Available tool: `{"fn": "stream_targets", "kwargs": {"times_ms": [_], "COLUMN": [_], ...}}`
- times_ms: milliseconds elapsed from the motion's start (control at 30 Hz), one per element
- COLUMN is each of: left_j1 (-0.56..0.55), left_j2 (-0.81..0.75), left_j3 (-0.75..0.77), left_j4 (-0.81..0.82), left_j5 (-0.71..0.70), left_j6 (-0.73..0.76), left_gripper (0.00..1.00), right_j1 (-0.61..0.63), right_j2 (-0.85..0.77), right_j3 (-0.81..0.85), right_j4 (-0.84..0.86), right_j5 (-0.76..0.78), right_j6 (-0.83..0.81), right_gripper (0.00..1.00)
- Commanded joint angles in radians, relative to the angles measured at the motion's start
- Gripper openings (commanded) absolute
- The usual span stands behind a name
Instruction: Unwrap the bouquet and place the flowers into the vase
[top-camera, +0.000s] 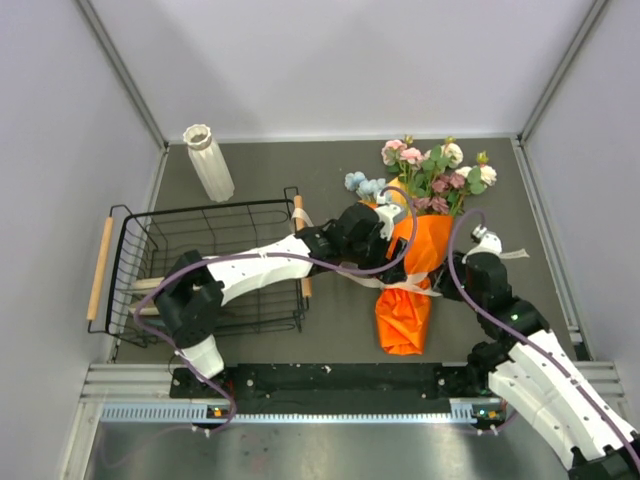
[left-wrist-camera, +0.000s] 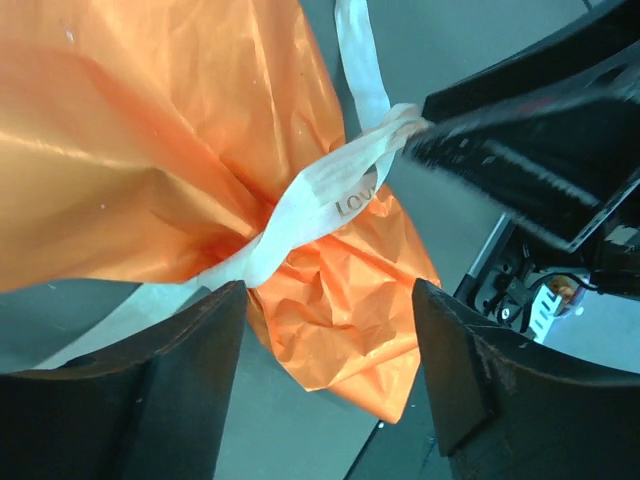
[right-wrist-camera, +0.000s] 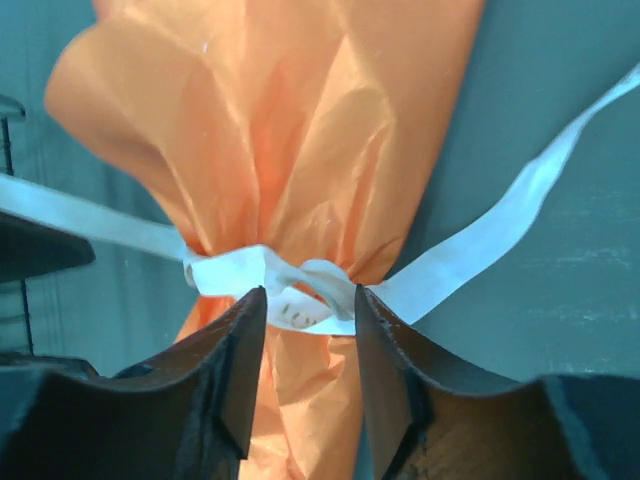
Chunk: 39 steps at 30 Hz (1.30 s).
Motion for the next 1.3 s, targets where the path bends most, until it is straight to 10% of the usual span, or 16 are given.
{"fn": "stream_targets", "kwargs": {"times_ms": [0, 533, 900, 1267], "left_j1": [0.008, 0.015, 0.014, 0.014], "left_j2": [-0.047, -0.32, -0.34, -0.351], "left_j3": [0.005, -0.172, -0.207, -0.229], "left_j4": [-0.027, 0.059, 0.088, 0.095], "left_j5": [0.003, 0.023, 0.055, 0.055], "left_j6": [0.042, 0.002, -0.042, -0.05], "left_gripper": [0.67, 0.65, 0.65, 0.65], "right_j1": [-0.001, -0.001, -0.001, 0.0], "right_j2": [0.072, 0.256, 0.148, 0.209], "right_j3": [0.033, 0.245, -0.103, -0.14], "right_j4": [0.044, -0.132, 0.28, 0.4], "right_j5": [-0.167, -0.17, -0.242, -0.159], "right_j6": [-0.069, -0.028, 0.489, 0.503], "right_gripper": [0.44, 0.76, 0.42, 0.41]}}
